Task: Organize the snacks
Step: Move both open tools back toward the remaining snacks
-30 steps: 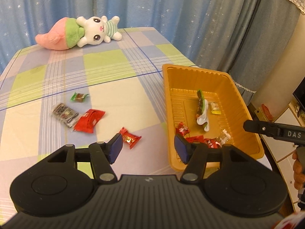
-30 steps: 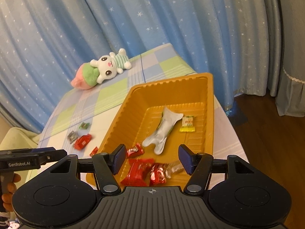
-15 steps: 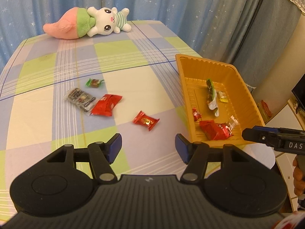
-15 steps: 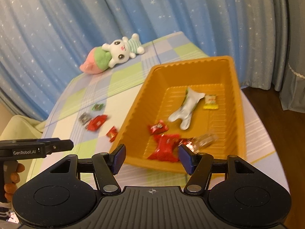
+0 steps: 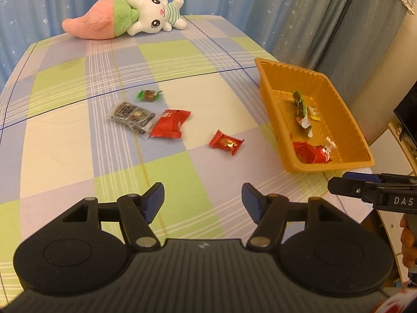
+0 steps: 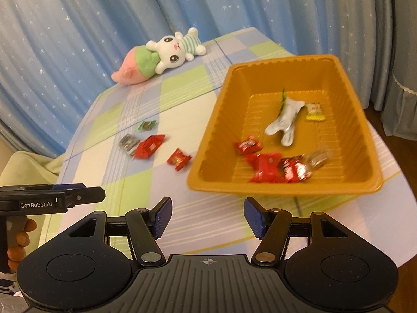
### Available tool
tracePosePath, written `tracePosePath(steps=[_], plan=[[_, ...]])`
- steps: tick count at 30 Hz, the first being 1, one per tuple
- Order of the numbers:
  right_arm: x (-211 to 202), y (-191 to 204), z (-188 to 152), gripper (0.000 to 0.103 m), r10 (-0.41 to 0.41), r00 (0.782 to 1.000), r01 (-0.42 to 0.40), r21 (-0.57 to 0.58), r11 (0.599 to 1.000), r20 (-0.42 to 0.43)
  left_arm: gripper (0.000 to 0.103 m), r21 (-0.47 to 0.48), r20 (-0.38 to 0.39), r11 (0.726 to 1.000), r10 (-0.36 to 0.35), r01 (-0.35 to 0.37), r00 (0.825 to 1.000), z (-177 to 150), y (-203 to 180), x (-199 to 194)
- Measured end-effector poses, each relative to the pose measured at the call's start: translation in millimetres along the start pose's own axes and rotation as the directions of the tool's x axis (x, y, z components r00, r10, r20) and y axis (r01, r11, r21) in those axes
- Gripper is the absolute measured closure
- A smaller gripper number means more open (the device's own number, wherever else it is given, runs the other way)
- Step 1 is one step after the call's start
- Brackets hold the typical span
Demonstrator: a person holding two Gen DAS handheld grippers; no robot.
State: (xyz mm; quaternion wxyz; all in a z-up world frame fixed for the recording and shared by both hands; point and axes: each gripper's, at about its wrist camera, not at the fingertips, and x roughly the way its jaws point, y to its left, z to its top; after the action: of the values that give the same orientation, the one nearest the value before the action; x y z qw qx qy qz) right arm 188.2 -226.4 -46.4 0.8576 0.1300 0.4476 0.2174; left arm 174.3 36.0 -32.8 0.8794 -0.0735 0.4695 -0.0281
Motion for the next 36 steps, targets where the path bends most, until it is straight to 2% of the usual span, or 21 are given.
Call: tracePosePath(steps=[20,36], plan=[[43,80,-21,0.042,-0.012,0.999,0.011,-0.031,0.999,-0.05,0.039,-0.012,-0.021,1.0,-0.011,0.011,1.0,-13,80,-14],[76,105,-14,0.042,-0.014,0.996,0.003,-0.119,0.993,-0.093,0.036,-0.048,-0.048,0.999,0.01,-0.013,0.999,-14,106,-7]])
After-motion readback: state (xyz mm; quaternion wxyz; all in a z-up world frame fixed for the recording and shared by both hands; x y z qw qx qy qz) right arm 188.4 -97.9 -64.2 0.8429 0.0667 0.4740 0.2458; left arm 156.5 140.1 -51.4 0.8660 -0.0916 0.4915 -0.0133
